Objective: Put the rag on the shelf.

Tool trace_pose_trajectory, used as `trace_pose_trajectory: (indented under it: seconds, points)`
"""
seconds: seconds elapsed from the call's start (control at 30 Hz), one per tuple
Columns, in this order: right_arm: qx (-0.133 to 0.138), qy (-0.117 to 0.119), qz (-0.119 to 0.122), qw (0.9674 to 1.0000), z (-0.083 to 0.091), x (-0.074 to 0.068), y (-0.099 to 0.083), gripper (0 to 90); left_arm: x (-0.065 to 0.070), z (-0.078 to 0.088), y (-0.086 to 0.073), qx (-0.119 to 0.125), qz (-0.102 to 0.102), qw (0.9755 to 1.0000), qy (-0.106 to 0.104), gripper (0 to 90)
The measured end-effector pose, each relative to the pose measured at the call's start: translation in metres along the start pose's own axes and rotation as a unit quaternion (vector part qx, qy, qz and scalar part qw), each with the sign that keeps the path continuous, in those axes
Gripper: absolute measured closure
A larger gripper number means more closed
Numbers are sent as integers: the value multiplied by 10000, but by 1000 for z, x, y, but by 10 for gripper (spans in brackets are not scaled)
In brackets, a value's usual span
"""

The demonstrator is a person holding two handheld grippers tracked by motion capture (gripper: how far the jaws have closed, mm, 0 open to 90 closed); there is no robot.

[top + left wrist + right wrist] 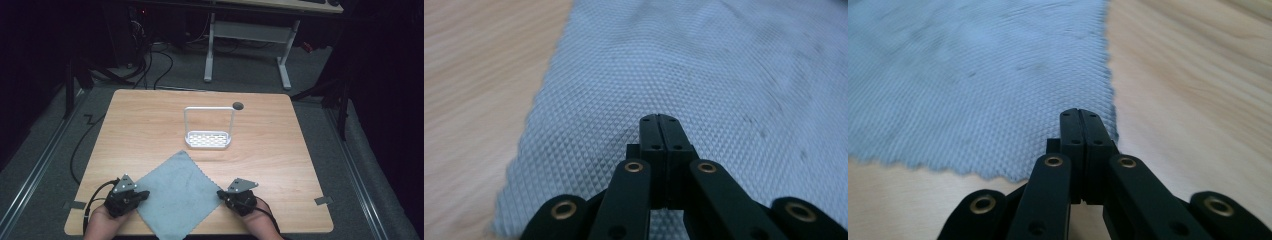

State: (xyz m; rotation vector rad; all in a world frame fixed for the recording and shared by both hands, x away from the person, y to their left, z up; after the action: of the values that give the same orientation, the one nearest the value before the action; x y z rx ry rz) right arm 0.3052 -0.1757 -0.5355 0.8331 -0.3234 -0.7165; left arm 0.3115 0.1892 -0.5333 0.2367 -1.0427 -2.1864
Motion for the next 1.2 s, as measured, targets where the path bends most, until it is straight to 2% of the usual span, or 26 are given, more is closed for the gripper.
trace_pose_trajectory:
  seconds: [0.03, 0.13, 0.2, 0.27, 0.33, 0.4, 0.47, 0.5, 0.57, 0.67, 0.77, 0.8, 0.9, 0.97, 1.07, 1.2]
  points:
    - [25, -88, -79, 9999, 0, 7, -1, 900, 8, -2, 0, -27, -128, 9997, -222, 900]
    - [83, -430, -171, 9989, 1, 27, -2, 900, 28, -8, 3, -77, -368, 9974, -619, 866]
    - [118, -561, -281, 9980, 0, 38, -2, 900, 37, -12, 6, -113, -510, 9964, -669, 854]
    - [123, -687, -332, 9970, 0, 44, -1, 897, 39, -15, 9, -83, -557, 9963, -646, 835]
    - [112, -779, -302, 9964, 1, 43, -1, 877, 34, -15, 12, 63, -462, 9980, -435, 799]
    - [256, -606, -264, 9975, 6, 35, 1, 877, 24, -13, 15, 271, -276, 9990, -205, 789]
    - [364, -413, -108, 9984, 11, 22, 4, 878, 15, -13, 17, 390, -158, 9991, -2, 757]
    - [367, -324, -7, 9988, 12, 14, 4, 879, 15, -13, 17, 390, -158, 9991, -2, 755]
    - [244, -94, 148, 9995, 11, -1, 2, 882, 7, -18, 22, 424, -22, 9989, 187, 750]
    - [95, 195, 239, 9995, 11, -17, -3, 886, 6, -24, 27, 375, -47, 9988, 308, 755]
    - [47, 304, 283, 9991, 14, -26, -8, 892, 7, -31, 29, 256, -176, 9990, 333, 762]
    - [-9, 303, 271, 9992, 15, -27, -9, 894, 8, -35, 28, 159, -222, 9991, 317, 762]
    - [-7, 254, 177, 9995, 15, -22, -12, 900, 10, -35, 27, 168, -258, 9992, 254, 763]
    - [5, 94, 80, 9999, 16, -13, -13, 900, 15, -34, 26, 162, -291, 9993, 168, 774]
    - [36, -63, -130, 9999, 18, 4, -16, 900, 27, -32, 22, 121, -435, 9989, -110, 781]
    - [69, -216, -237, 9995, 20, 18, -17, 900, 42, -32, 20, 93, -544, 9977, -388, 781]
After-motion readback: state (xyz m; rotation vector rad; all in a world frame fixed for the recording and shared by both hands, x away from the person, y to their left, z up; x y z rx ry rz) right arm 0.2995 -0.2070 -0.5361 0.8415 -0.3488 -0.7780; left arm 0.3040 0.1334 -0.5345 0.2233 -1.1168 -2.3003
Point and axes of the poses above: each handheld gripper's, and its own axes: z roughly backward along the jaws, y roughly out of its top, x roughly to its right, the point moved 1 cm from there along -z, roughly forward along the jaws, and after that the axes turned 4 degrees about x, right-handed, at the moved point
